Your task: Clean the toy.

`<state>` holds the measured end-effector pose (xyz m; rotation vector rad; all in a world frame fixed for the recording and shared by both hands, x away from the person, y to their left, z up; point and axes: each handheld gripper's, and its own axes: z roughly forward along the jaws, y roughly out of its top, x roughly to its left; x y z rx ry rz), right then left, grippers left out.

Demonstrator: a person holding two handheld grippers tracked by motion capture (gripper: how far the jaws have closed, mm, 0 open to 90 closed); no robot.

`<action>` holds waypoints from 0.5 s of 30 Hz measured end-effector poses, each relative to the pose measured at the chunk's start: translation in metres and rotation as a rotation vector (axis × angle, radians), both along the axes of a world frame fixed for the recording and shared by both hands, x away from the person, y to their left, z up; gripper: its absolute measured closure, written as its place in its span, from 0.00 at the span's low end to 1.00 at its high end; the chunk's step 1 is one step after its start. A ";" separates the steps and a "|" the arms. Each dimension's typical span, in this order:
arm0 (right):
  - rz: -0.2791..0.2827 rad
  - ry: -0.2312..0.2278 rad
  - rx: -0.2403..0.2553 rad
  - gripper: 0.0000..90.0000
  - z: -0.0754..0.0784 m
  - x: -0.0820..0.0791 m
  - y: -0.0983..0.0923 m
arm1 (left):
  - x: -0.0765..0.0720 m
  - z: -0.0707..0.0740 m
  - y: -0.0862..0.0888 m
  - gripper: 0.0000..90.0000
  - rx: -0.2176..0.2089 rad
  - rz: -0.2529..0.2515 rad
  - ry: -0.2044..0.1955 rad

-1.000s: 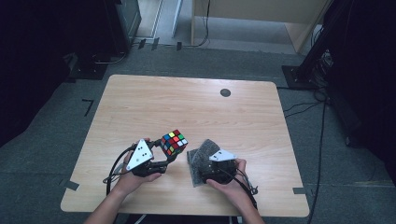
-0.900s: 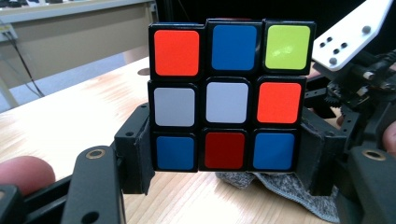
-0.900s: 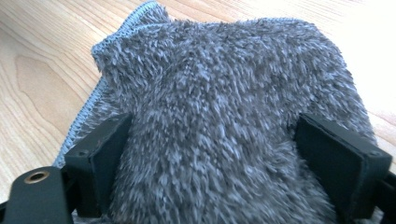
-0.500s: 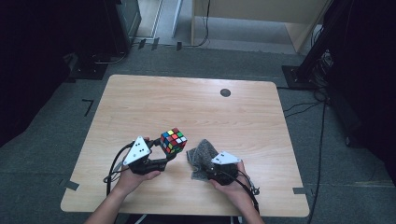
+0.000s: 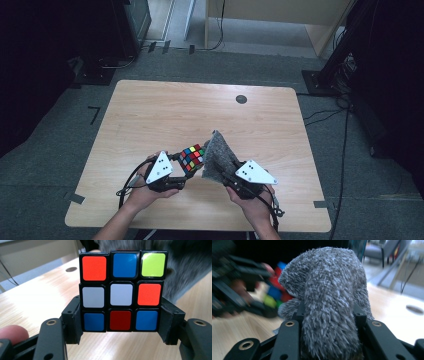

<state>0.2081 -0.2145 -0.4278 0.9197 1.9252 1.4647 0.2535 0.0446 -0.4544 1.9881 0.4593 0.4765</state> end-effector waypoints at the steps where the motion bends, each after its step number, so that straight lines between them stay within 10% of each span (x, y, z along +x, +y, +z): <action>1: 0.020 -0.011 0.005 0.70 0.004 -0.003 0.003 | -0.002 0.000 -0.004 0.38 0.029 -0.002 -0.010; 5: 0.098 -0.060 -0.075 0.69 0.015 -0.014 0.026 | -0.011 -0.001 -0.020 0.38 0.137 0.002 -0.044; 11: 0.051 -0.165 -0.413 0.67 -0.001 -0.021 0.063 | -0.014 -0.003 -0.027 0.38 0.181 0.010 -0.025; 15: 0.013 -0.156 -0.400 0.67 0.000 -0.017 0.058 | -0.012 -0.004 -0.028 0.38 0.173 0.008 -0.027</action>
